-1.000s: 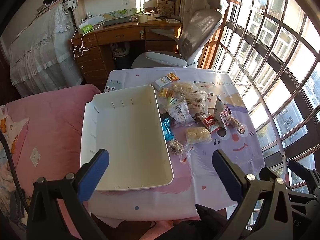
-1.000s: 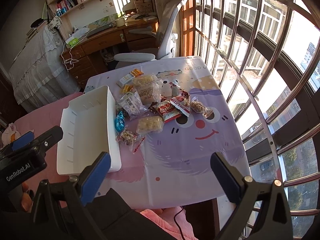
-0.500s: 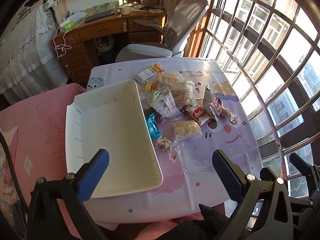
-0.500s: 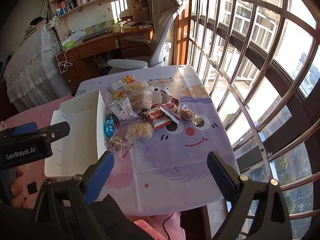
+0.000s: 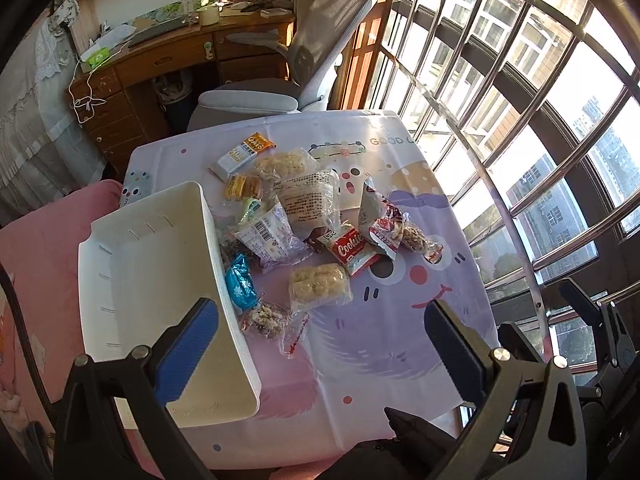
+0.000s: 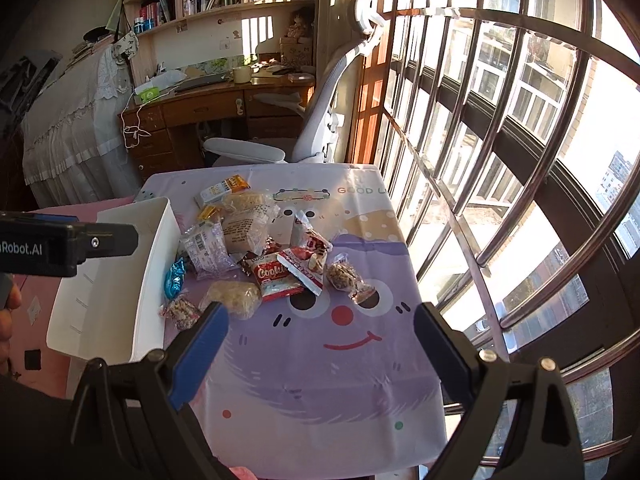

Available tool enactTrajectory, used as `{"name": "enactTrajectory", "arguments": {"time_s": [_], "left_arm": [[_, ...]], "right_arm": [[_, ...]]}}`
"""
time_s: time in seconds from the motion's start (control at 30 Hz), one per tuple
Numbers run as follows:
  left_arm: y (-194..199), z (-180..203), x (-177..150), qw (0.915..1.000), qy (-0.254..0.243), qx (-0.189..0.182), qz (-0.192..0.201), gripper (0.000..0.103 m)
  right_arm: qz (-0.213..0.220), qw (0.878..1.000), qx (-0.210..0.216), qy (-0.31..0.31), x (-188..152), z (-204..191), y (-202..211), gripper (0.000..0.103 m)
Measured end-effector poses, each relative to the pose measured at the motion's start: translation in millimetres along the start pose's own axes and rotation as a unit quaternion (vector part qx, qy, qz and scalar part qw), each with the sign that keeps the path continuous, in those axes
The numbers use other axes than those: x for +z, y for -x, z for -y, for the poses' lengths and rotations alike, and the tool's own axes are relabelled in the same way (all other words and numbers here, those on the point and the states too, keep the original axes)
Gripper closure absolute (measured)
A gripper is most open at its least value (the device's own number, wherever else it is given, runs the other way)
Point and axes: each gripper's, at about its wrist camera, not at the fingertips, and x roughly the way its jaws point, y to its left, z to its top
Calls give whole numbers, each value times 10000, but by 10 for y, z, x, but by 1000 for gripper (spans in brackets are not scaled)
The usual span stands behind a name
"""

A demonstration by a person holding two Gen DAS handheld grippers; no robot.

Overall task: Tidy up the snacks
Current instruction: 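Move both tools forward over the snack pile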

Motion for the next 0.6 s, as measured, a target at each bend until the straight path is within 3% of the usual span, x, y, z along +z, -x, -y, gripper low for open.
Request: {"name": "enactTrajectory", "arguments": {"time_s": [0.27, 0.6], "left_arm": [[-376, 436, 430, 9995, -48, 40, -320, 1], [-1178, 765, 827, 9933, -41, -19, -1157, 1]], "right_arm": [[179, 9971, 289, 683, 129, 323, -456, 10], [-78, 9906, 659, 1197, 108, 523, -1204, 16]]}}
